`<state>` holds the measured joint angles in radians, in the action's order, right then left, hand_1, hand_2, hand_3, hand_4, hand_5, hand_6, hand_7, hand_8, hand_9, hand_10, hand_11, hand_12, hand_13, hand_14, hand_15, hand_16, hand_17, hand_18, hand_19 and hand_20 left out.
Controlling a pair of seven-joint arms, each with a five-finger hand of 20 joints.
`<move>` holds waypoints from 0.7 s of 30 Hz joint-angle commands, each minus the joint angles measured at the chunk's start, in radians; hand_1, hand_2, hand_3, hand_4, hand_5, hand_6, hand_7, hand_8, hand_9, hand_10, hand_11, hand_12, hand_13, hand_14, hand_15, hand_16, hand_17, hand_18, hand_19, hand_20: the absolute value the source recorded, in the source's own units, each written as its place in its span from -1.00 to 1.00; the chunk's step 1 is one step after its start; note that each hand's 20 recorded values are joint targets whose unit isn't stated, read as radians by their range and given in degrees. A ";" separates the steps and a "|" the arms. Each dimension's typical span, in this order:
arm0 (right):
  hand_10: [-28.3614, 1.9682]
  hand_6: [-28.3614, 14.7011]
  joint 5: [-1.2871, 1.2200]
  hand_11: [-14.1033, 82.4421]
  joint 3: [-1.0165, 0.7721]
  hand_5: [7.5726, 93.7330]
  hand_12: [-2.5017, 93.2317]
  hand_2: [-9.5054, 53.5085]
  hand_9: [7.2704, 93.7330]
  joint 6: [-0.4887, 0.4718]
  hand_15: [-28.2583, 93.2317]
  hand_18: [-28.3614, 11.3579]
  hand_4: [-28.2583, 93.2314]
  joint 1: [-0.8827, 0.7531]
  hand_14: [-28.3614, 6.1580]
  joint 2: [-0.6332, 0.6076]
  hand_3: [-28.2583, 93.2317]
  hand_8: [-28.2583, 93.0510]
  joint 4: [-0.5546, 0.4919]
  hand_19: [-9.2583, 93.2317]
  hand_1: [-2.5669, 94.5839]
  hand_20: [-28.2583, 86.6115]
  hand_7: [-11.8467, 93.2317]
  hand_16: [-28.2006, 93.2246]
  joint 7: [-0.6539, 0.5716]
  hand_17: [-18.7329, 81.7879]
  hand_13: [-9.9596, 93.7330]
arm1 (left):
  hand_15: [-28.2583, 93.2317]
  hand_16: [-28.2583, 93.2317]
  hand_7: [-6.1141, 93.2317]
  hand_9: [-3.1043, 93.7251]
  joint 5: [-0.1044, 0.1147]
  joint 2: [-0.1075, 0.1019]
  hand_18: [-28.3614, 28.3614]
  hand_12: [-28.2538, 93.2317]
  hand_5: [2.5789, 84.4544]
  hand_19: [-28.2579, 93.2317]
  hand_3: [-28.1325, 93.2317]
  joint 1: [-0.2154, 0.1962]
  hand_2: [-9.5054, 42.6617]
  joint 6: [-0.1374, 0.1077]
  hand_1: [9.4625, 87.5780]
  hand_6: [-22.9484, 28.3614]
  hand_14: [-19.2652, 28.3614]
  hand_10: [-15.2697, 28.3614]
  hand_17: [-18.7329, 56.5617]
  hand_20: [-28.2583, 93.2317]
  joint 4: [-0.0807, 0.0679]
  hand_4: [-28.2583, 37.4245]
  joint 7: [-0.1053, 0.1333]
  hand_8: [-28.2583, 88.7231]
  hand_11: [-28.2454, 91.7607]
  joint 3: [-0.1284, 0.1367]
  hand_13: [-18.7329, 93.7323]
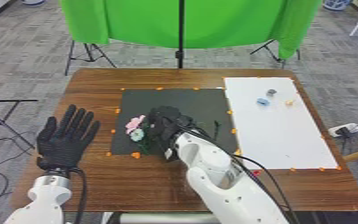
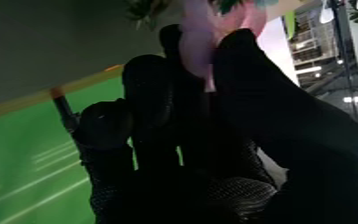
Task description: Arrange flowers
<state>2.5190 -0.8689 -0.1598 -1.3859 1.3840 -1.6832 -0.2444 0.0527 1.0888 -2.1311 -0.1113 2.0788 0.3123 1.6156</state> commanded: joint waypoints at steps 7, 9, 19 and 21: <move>-0.05 0.25 0.016 -0.22 -0.017 0.20 -0.60 -1.00 0.25 -0.056 0.72 -0.75 -1.00 -0.001 -0.21 -0.008 0.87 -0.80 -0.023 0.97 0.02 0.45 -0.37 -0.08 -0.016 -0.02 0.24 | -0.03 -0.65 -0.68 -0.13 -0.006 0.008 0.46 -0.38 0.04 -0.01 0.73 -0.010 -0.13 0.009 -0.45 0.25 0.44 0.38 -0.69 -0.35 -0.009 -1.00 -0.013 -0.67 -0.24 0.000 -0.17; -0.05 0.24 0.011 -0.24 -0.018 0.19 -0.60 -1.00 0.23 -0.070 0.72 -0.76 -1.00 -0.005 -0.21 -0.009 0.87 -0.80 -0.027 0.97 0.01 0.45 -0.39 -0.09 -0.026 -0.03 0.23 | -0.03 -0.65 -0.68 -0.13 -0.008 0.009 0.46 -0.38 0.04 0.00 0.73 -0.009 -0.14 0.010 -0.45 0.25 0.44 0.38 -0.69 -0.35 -0.009 -1.00 -0.015 -0.67 -0.24 0.000 -0.17; -0.03 0.25 -0.008 -0.43 -0.016 0.27 -0.67 -1.00 0.24 -0.043 0.57 -0.76 -1.00 -0.021 -0.19 -0.021 0.85 -0.77 -0.046 0.94 -0.06 0.43 -0.44 -0.19 -0.035 -0.04 0.22 | -0.03 -0.65 -0.68 -0.13 -0.003 0.012 0.46 -0.38 0.04 -0.01 0.73 -0.017 -0.16 0.009 -0.44 0.26 0.44 0.37 -0.69 -0.35 -0.006 -1.00 -0.016 -0.67 -0.24 0.005 -0.17; -0.03 0.25 -0.014 -0.44 -0.018 0.29 -0.67 -1.00 0.24 -0.035 0.54 -0.76 -1.00 -0.021 -0.18 -0.026 0.85 -0.77 -0.048 0.93 -0.07 0.42 -0.45 -0.20 -0.036 -0.04 0.22 | -0.03 -0.65 -0.68 -0.13 -0.002 0.011 0.46 -0.38 0.04 -0.01 0.73 -0.018 -0.16 0.010 -0.44 0.25 0.44 0.37 -0.69 -0.35 -0.006 -1.00 -0.014 -0.67 -0.24 0.006 -0.17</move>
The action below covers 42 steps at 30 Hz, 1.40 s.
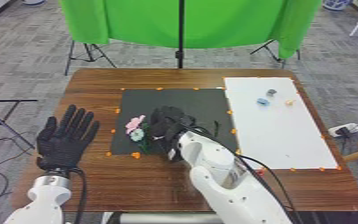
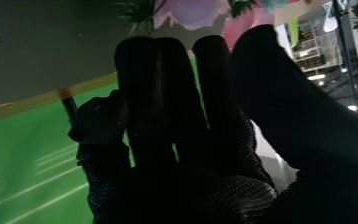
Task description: Arrange flowers
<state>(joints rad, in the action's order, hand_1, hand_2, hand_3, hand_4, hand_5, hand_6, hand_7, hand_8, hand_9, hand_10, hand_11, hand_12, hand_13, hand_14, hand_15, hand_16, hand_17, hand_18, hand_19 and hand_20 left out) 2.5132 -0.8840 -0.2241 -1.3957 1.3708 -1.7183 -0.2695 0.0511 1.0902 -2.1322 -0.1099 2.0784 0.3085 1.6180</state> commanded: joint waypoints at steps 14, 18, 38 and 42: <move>-0.20 0.15 0.024 -0.49 -0.309 0.06 -0.67 -1.00 0.00 0.064 0.13 -0.74 -1.00 0.027 -0.27 -0.244 0.84 -0.75 -0.043 0.76 -0.18 0.29 -0.48 -0.34 -0.100 -0.11 0.01 | -0.03 -0.65 -0.68 -0.13 0.001 0.036 0.46 -0.38 0.04 -0.01 0.72 -0.076 -0.15 0.018 -0.44 0.26 0.44 0.38 -0.69 -0.35 0.023 -1.00 0.030 -0.67 -0.24 0.031 -0.17; -0.21 0.12 -0.027 -0.53 -0.373 -0.06 -0.69 -1.00 -0.21 0.021 -0.10 -0.73 -1.00 0.028 -0.37 -0.316 0.85 -0.75 0.028 0.58 -0.17 0.17 -0.49 -0.33 -0.172 -0.22 -0.19 | -0.03 -0.65 -0.68 -0.13 0.003 0.037 0.46 -0.38 0.04 -0.01 0.72 -0.086 -0.15 0.016 -0.45 0.26 0.45 0.38 -0.69 -0.35 0.028 -1.00 0.038 -0.67 -0.24 0.034 -0.17; 0.08 0.25 -0.014 -0.49 -0.349 -0.14 -0.74 -1.00 -0.24 0.035 -0.12 -0.64 -1.00 0.051 -0.12 -0.299 0.84 -0.79 0.189 0.62 0.05 0.07 -0.42 -0.30 -0.133 -0.15 -0.02 | -0.02 -0.65 -0.68 -0.13 0.014 0.047 0.46 -0.38 0.04 -0.01 0.72 -0.071 -0.12 -0.023 -0.45 0.26 0.45 0.38 -0.69 -0.35 0.026 -1.00 0.024 -0.67 -0.24 0.015 -0.17; 0.13 0.35 -0.032 -0.41 -0.348 0.24 -0.68 -1.00 0.25 0.063 -0.04 -0.63 -1.00 0.027 0.04 -0.298 0.76 -0.78 0.191 0.67 0.11 0.08 -0.39 -0.28 -0.166 -0.11 0.26 | -0.01 -0.65 -0.67 -0.12 0.032 0.047 0.46 -0.38 0.07 0.00 0.72 -0.074 -0.12 -0.062 -0.45 0.28 0.46 0.39 -0.68 -0.35 0.037 -1.00 0.023 -0.67 -0.22 0.014 -0.16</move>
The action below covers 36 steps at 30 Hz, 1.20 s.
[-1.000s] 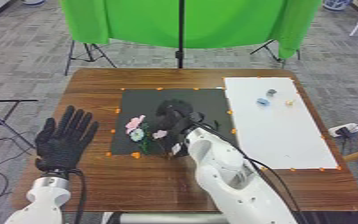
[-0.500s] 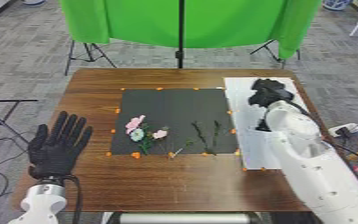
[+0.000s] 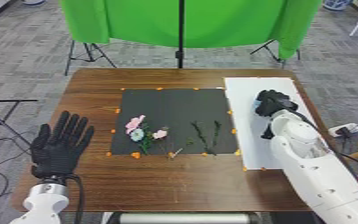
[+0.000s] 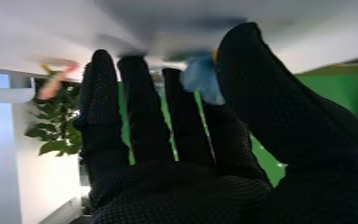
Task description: Arrange flowers
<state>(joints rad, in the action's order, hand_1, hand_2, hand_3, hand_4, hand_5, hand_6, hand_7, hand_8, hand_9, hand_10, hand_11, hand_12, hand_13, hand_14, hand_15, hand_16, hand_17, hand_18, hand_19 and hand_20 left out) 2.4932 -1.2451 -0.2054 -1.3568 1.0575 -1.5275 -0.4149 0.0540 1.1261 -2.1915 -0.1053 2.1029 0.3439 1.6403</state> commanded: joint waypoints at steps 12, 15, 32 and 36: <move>0.22 0.37 0.047 -0.55 0.090 0.64 -0.18 -1.00 0.86 0.200 -0.07 -0.61 -1.00 -0.131 0.29 -0.097 0.61 -0.57 -0.277 0.76 0.28 0.15 -0.14 0.08 0.107 -0.03 0.55 | -0.03 -0.65 -0.69 -0.14 -0.013 0.005 0.46 -0.39 0.03 0.00 0.72 -0.020 -0.12 0.022 -0.46 0.26 0.46 0.39 -0.69 -0.36 -0.003 -1.00 -0.039 -0.67 -0.24 0.015 -0.18; 0.21 0.37 0.127 -0.55 0.149 0.64 -0.17 -1.00 0.86 0.243 -0.07 -0.61 -1.00 -0.119 0.29 -0.083 0.62 -0.57 -0.317 0.76 0.28 0.15 -0.13 0.08 0.194 -0.03 0.55 | -0.03 -0.65 -0.69 -0.14 -0.011 0.005 0.46 -0.39 0.03 -0.01 0.72 -0.030 -0.12 0.020 -0.46 0.26 0.46 0.39 -0.68 -0.36 0.001 -1.00 -0.038 -0.67 -0.24 0.019 -0.18; 0.19 0.37 0.045 -0.58 0.335 0.62 -0.21 -1.00 0.82 0.117 -0.05 -0.62 -1.00 -0.083 0.27 0.067 0.65 -0.60 -0.336 0.78 0.25 0.16 -0.13 0.07 0.255 -0.03 0.53 | -0.03 -0.64 -0.68 -0.13 -0.006 0.004 0.46 -0.38 0.04 0.00 0.72 0.022 -0.12 0.003 -0.46 0.26 0.45 0.38 -0.69 -0.35 -0.016 -1.00 -0.041 -0.67 -0.24 -0.010 -0.17; 0.19 0.37 0.086 -0.59 0.340 0.60 -0.22 -1.00 0.80 0.112 -0.05 -0.62 -1.00 -0.078 0.25 0.079 0.64 -0.61 -0.313 0.78 0.25 0.16 -0.17 0.08 0.258 -0.03 0.52 | -0.03 -0.64 -0.68 -0.13 -0.006 0.004 0.46 -0.38 0.04 0.00 0.72 0.021 -0.12 0.001 -0.46 0.26 0.45 0.38 -0.69 -0.35 -0.016 -1.00 -0.042 -0.67 -0.24 -0.009 -0.17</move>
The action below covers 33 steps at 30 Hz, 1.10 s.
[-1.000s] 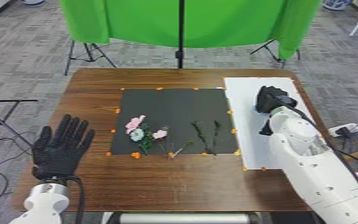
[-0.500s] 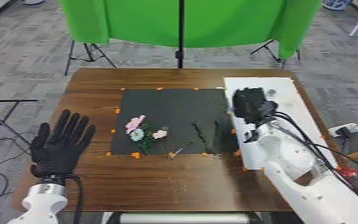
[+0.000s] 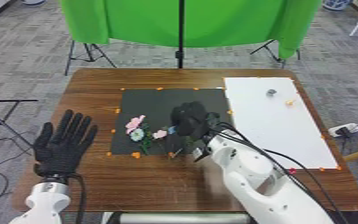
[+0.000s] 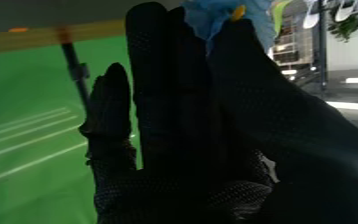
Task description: Arrange flowers
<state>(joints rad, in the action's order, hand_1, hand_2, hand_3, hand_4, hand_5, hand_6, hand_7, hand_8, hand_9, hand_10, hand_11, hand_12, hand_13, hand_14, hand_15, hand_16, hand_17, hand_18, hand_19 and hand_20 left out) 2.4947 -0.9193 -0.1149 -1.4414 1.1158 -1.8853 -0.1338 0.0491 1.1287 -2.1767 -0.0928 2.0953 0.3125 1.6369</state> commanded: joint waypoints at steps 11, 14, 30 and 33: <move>0.04 0.32 0.057 -0.32 -0.019 0.36 -0.58 -1.00 0.44 -0.121 0.09 -0.64 -1.00 -0.011 0.15 0.025 0.73 -0.76 0.012 0.79 0.16 0.14 -0.36 -0.08 -0.061 -0.07 0.36 | -0.03 -0.64 -0.68 -0.13 0.014 0.001 0.46 -0.38 0.04 0.00 0.72 -0.006 -0.12 -0.004 -0.46 0.25 0.45 0.39 -0.69 -0.35 0.000 -1.00 -0.005 -0.67 -0.24 0.000 -0.18; 0.01 0.28 0.041 -0.33 -0.030 0.28 -0.62 -1.00 0.36 -0.144 0.14 -0.65 -1.00 -0.014 0.05 0.028 0.82 -0.78 -0.003 0.77 0.09 0.13 -0.40 -0.18 -0.058 -0.09 0.31 | -0.03 -0.64 -0.68 -0.13 0.012 0.003 0.46 -0.38 0.04 0.00 0.72 -0.005 -0.12 -0.001 -0.46 0.25 0.45 0.38 -0.69 -0.35 -0.004 -1.00 -0.009 -0.67 -0.24 0.000 -0.17; -0.28 0.09 -0.002 -0.50 -0.284 -0.08 -0.69 -1.00 -0.15 0.032 -0.12 -0.60 -1.00 0.075 -0.29 -0.135 0.85 -0.75 0.104 0.46 -0.12 -0.05 -0.50 -0.34 -0.338 -0.21 -0.09 | -0.03 -0.65 -0.68 -0.13 0.012 0.012 0.46 -0.38 0.04 -0.01 0.72 -0.037 -0.12 -0.008 -0.46 0.25 0.45 0.38 -0.69 -0.35 0.011 -1.00 0.021 -0.67 -0.24 0.006 -0.17; -0.36 0.00 -0.081 -0.48 -0.331 -0.16 -0.69 -1.00 -0.21 0.008 -0.14 -0.60 -1.00 0.111 -0.34 -0.146 0.85 -0.74 0.178 0.44 -0.13 -0.11 -0.51 -0.33 -0.472 -0.22 -0.13 | -0.03 -0.64 -0.68 -0.13 0.023 0.010 0.46 -0.38 0.04 -0.01 0.71 -0.047 -0.09 -0.013 -0.48 0.25 0.45 0.38 -0.68 -0.35 0.016 -1.00 0.030 -0.67 -0.24 0.011 -0.17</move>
<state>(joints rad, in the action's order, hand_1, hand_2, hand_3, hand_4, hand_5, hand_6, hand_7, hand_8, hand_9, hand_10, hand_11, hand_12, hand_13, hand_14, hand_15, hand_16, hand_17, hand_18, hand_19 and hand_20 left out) 2.4662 -1.1285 -0.1205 -1.4339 1.0772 -1.8709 -0.3723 0.0570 1.1317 -2.1875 -0.0926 2.1017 0.3217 1.6431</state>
